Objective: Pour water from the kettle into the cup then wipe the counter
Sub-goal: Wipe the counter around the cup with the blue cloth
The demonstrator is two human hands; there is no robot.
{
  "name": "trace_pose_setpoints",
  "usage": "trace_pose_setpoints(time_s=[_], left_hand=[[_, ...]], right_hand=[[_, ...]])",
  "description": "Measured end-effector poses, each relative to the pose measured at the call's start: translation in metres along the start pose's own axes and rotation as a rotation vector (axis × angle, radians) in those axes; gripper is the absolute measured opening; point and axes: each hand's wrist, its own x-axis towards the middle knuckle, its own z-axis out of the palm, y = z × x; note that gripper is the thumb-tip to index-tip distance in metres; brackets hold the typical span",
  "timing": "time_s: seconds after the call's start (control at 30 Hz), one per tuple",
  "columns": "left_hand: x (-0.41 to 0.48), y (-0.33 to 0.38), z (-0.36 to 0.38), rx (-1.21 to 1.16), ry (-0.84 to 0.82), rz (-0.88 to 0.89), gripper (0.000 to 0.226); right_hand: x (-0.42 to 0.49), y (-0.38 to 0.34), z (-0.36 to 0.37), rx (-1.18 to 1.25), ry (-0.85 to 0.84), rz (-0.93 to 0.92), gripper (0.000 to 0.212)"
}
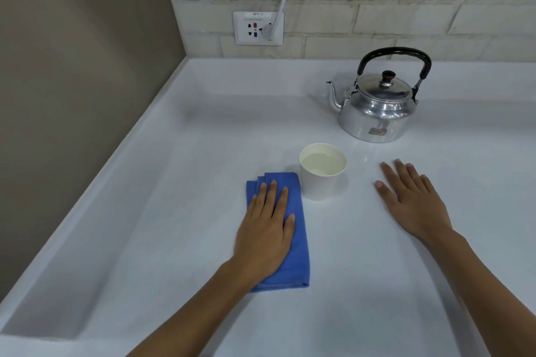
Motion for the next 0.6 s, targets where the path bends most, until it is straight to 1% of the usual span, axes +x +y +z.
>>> trace_pose_setpoints(time_s=[0.1,0.17,0.3,0.4,0.6], left_hand=[[-0.002,-0.018,-0.007,-0.018,-0.018,0.089,0.051],[0.009,-0.031,-0.014,0.002,-0.023,0.093,0.053],[0.056,-0.058,-0.020,0.043,-0.018,-0.022,0.054],[0.106,-0.065,-0.018,0.045,-0.033,-0.114,0.054],[0.184,-0.041,-0.004,0.107,-0.018,-0.151,0.052]], right_hand=[[-0.001,0.001,0.000,0.001,0.000,0.000,0.060],[-0.001,0.001,-0.001,0.001,-0.001,0.003,0.061],[-0.002,-0.001,-0.001,0.016,0.007,0.009,0.064],[-0.002,-0.003,-0.001,0.016,0.011,0.013,0.061],[-0.003,-0.004,-0.002,0.032,0.021,0.015,0.059]])
